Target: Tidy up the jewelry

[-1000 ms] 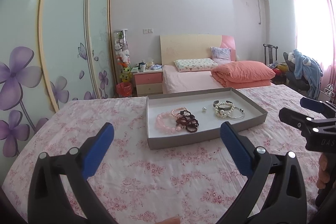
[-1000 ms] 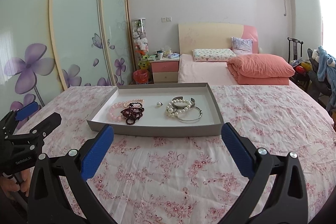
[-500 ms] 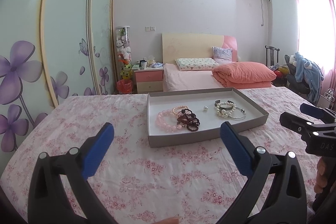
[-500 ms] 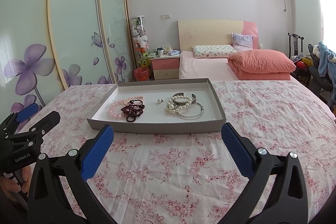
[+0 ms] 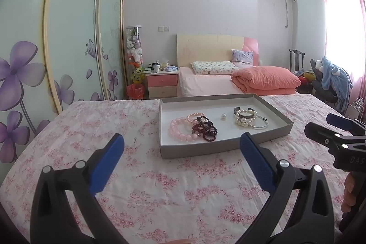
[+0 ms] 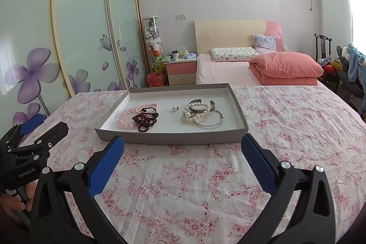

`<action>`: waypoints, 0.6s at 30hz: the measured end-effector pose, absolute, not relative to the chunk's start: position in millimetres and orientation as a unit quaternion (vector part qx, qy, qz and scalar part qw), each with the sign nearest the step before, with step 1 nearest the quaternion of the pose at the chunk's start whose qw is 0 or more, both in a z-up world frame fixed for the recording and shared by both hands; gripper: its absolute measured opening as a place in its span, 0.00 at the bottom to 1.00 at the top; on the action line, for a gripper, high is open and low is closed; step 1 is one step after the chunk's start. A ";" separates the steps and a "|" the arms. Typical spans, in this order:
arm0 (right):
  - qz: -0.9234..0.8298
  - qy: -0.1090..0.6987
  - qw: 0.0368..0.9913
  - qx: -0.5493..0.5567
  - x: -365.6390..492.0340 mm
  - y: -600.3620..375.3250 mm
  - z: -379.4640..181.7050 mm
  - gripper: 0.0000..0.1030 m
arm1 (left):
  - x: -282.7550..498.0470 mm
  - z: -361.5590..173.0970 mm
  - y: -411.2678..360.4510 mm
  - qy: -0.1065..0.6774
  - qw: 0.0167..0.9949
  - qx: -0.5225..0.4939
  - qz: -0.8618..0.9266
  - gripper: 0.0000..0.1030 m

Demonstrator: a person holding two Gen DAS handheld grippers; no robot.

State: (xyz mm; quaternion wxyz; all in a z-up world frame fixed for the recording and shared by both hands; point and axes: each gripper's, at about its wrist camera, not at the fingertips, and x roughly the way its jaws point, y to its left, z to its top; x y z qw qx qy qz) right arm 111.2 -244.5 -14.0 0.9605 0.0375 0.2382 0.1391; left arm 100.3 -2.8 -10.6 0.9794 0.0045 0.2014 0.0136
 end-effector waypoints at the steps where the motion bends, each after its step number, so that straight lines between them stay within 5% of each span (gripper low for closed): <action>1: 0.139 0.239 0.960 0.038 111.1 -244.5 -14.2 0.98 | 100.6 -10.9 -2.6 0.202 0.979 0.004 0.013 0.96; 18: 0.143 0.241 0.959 0.039 112.7 -242.2 -15.7 0.98 | 102.1 -10.6 -1.5 0.203 0.979 0.002 0.014 0.96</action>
